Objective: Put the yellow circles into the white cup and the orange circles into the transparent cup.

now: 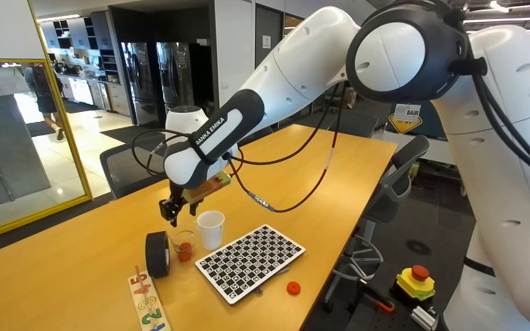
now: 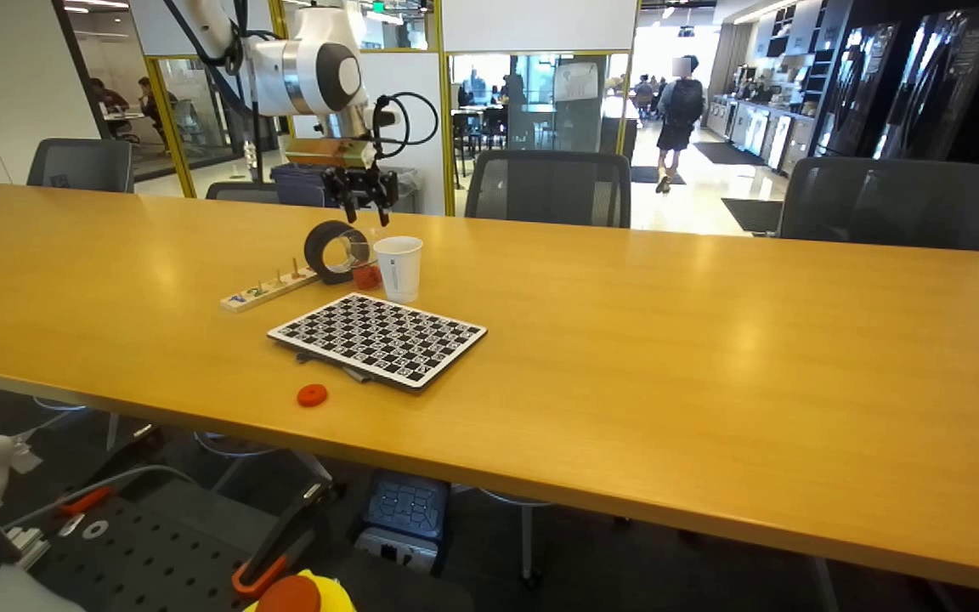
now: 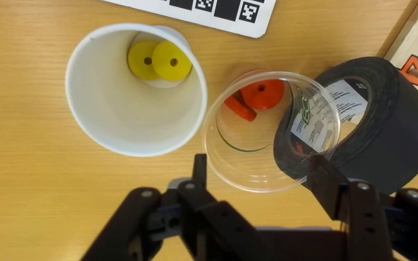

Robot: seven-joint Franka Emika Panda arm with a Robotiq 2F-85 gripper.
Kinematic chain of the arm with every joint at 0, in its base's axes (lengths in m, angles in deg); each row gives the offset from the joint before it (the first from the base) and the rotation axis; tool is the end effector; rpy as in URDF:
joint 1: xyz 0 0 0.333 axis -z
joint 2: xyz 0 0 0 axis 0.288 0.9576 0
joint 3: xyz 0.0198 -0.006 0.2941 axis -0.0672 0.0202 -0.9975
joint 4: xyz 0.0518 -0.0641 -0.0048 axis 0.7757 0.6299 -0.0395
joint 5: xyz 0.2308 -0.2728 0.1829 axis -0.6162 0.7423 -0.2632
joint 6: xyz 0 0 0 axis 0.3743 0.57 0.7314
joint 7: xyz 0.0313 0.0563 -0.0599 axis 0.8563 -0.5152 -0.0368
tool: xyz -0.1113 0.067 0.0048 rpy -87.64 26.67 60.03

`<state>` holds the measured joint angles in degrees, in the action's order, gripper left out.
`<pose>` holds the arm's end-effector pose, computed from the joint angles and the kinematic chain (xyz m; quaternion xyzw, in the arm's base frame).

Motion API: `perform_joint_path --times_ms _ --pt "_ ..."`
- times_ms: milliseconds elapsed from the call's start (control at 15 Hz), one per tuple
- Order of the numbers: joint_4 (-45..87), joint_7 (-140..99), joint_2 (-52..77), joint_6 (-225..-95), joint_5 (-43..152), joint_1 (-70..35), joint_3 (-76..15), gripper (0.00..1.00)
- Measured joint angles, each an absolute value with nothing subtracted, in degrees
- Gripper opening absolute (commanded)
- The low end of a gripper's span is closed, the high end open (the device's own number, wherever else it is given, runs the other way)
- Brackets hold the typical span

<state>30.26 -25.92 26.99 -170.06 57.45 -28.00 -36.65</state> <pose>0.6611 0.1583 0.2281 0.9922 0.0685 0.1040 0.0022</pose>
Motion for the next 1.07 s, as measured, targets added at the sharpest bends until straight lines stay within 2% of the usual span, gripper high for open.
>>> perform_joint_path --times_ms 467,1067 --pt "33.97 -26.25 24.59 -169.42 57.5 -28.13 -36.52 1.0" --pt "61.32 -34.62 9.0 -178.93 61.61 -28.72 -34.79 1.0"
